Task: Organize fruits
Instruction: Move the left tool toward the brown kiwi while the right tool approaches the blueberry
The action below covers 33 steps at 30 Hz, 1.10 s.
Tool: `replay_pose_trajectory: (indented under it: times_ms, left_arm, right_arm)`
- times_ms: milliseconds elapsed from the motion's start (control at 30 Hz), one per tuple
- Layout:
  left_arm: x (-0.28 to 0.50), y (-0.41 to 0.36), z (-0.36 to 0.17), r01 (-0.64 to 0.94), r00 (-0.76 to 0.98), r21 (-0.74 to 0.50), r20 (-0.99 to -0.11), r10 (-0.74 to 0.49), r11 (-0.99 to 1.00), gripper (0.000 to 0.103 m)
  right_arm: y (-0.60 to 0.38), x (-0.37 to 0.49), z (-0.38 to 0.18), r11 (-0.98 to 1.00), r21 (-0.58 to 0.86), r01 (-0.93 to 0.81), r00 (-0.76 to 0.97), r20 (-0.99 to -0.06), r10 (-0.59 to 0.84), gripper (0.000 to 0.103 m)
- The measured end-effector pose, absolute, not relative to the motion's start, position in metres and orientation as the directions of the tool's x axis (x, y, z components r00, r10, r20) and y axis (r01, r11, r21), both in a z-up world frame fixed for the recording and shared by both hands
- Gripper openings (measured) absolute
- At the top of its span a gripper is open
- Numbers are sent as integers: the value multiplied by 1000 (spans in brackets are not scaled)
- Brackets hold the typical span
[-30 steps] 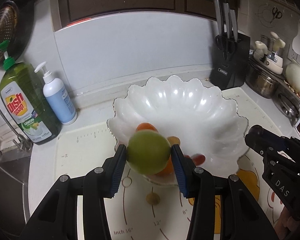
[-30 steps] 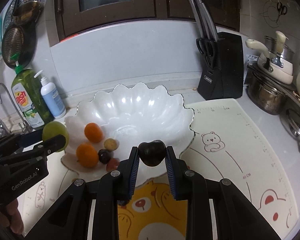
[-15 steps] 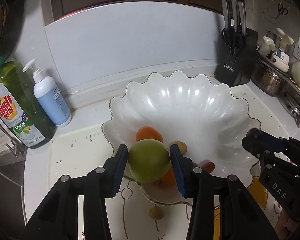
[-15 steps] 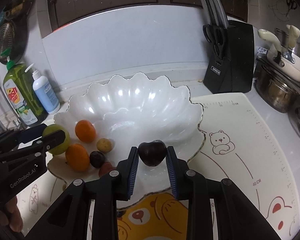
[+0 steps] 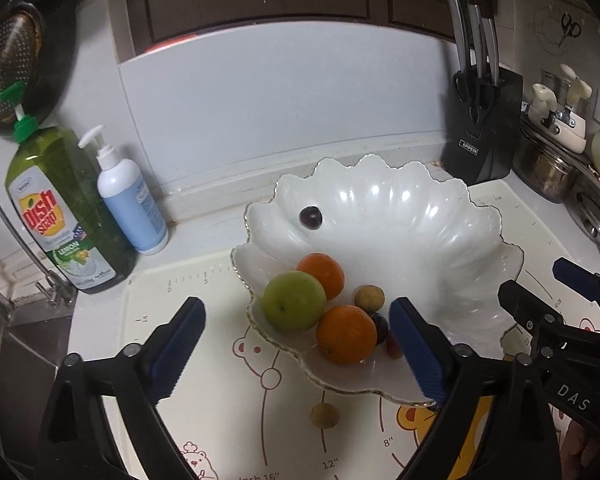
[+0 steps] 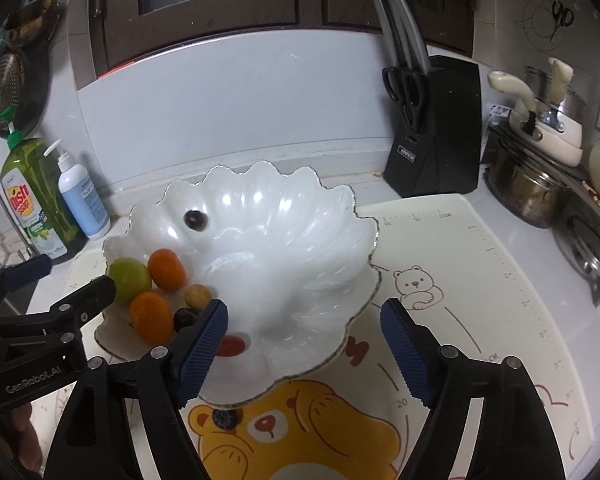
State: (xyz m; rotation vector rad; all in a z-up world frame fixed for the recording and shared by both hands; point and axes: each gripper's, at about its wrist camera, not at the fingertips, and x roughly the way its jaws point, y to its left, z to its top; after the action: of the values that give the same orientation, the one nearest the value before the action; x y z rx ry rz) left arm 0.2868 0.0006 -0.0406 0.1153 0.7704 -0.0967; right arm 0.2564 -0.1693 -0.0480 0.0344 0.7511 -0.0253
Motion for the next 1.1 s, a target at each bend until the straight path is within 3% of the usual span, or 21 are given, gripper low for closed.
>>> replay_pose_trajectory:
  times_ms: [67, 1100]
  left_arm:
    - [282, 1, -37, 118, 725, 82, -688, -29, 990, 102]
    - [215, 16, -34, 89, 741, 94, -671, -3, 992, 103]
  right_arm:
    - [-170, 253, -46, 999, 22, 38, 732, -681, -13, 80]
    - [-157, 190, -36, 1000, 0, 18, 762, -648, -14, 80]
